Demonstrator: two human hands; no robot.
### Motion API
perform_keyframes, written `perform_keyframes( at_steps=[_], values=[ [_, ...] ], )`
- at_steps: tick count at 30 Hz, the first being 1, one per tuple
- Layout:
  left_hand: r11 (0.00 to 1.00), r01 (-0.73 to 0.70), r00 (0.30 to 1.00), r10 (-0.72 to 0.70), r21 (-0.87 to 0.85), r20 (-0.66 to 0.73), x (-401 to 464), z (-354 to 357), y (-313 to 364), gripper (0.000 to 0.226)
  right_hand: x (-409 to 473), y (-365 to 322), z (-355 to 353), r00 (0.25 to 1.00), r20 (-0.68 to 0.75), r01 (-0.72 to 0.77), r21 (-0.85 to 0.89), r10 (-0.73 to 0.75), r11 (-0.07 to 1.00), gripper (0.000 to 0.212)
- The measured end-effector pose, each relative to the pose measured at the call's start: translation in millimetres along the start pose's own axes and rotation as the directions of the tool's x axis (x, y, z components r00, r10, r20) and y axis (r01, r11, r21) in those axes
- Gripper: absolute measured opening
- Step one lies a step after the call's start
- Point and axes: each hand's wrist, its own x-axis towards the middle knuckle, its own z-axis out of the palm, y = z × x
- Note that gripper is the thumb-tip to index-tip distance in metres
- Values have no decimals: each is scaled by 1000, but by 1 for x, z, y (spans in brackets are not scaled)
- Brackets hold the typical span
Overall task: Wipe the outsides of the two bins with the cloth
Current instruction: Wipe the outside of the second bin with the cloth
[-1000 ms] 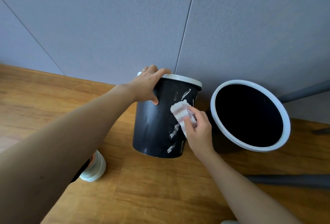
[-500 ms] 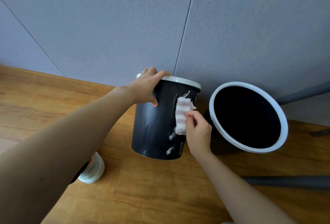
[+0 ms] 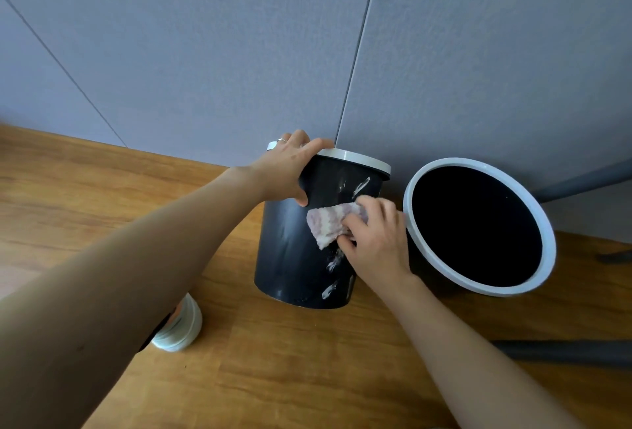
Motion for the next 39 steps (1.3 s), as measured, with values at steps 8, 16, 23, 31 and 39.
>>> perform_keyframes(
  at_steps=[8, 16, 23, 31, 39],
  values=[
    [1000, 16, 1000, -16, -5, -7, 0, -2, -4, 109, 15, 9, 2, 999, 31, -13, -103, 16, 995, 29],
    [999, 31, 998, -31, -10, 59, -3, -11, -12, 112, 12, 7, 8, 989, 150, -13, 11, 12, 1000, 48],
    [999, 37, 998, -35, -40, 45, -2, -10, -10, 110, 32, 8, 5, 981, 90, -185, 166, 172, 969, 42],
    [999, 43, 998, -41, -25, 49, -2, -12, -5, 108, 36, -17, 12, 884, 108, -446, 482, 454, 754, 28],
    [999, 28, 997, -25, -36, 69, -2, -12, 0, 105, 36, -8, 8, 881, 77, -469, 271, 467, 841, 28]
  ],
)
